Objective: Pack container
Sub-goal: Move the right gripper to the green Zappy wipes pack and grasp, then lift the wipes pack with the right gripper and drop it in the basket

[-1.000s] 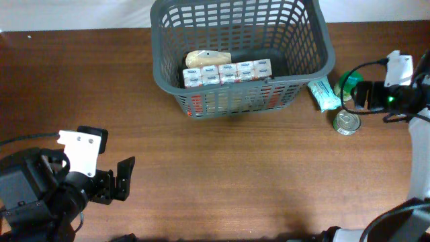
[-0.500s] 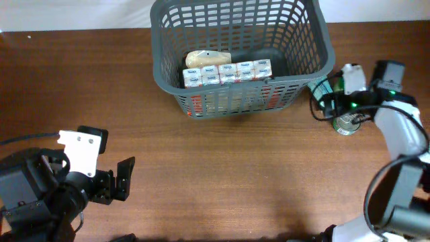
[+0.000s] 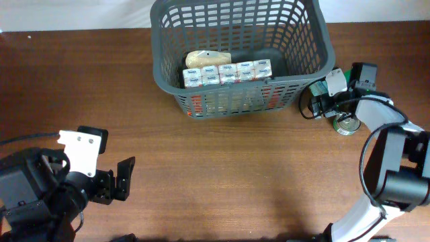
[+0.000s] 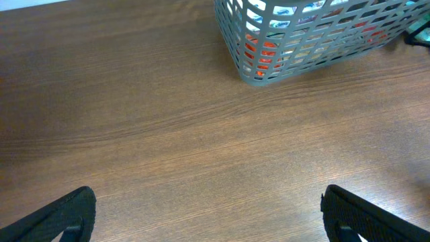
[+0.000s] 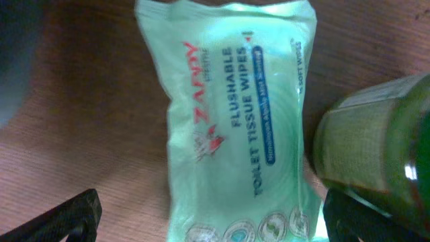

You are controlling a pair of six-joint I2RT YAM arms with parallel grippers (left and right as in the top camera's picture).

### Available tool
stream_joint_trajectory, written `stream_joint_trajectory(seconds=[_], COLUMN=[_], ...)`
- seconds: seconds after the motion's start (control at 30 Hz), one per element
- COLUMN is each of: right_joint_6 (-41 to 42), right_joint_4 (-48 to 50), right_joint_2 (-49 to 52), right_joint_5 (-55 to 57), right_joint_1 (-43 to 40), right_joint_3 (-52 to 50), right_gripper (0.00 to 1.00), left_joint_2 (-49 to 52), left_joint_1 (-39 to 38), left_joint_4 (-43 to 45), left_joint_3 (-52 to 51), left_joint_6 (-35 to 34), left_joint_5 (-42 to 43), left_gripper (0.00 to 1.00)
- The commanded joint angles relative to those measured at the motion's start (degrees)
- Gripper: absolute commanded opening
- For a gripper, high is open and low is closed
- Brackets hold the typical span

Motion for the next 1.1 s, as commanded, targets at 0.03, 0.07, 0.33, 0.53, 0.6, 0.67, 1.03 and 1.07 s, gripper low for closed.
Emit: stream_joint_trajectory(seconds=[0.03, 0.07, 0.33, 0.53, 0.6, 0.67, 1.03, 1.07], right_joint_6=[-0.57, -0.57, -0.35, 1.55, 2.54, 5.14, 6.16, 6.19], right_joint_4=[1.77, 2.01, 2.86, 2.84, 2.60, 1.66, -9.05, -10.32], right_joint_2=[2.71, 2.86, 3.15, 3.15, 3.13, 2.75, -7.45, -8.68], right_joint_5=[1.86, 1.86, 2.56, 4.87, 4.85, 4.76, 4.15, 4.15], right_joint_1=[0.31, 0.31, 0.28, 0.28, 0.28, 0.28, 0.24, 0.24], right_joint_3=[-0.24, -0.24, -0.24, -0.15, 0.04, 0.76, 6.19, 6.75], right_gripper=[0.97, 0.93, 0.53, 0.28, 0.19, 0.06, 0.03, 0.04], left_joint_2=[0.00, 0.00, 0.00, 0.00, 0.00, 0.00, 0.00, 0.00], left_joint_1=[0.31, 0.31, 0.31, 0.31, 0.31, 0.31, 0.31, 0.31], left_joint_4=[-0.02, 0.00, -0.04, -0.02, -0.04, -0.04, -0.04, -0.04], left_joint_3=[-0.20, -0.17, -0.17, -0.20, -0.20, -0.17, -0.20, -0.17], left_joint_6=[-0.15, -0.15, -0.15, -0.17, -0.15, -0.15, -0.15, -0.15], left_joint_5=[0.00, 0.00, 0.00, 0.00, 0.00, 0.00, 0.00, 0.00], left_gripper=[0.99, 0.99, 0.99, 0.99, 0.99, 0.99, 0.99, 0.99])
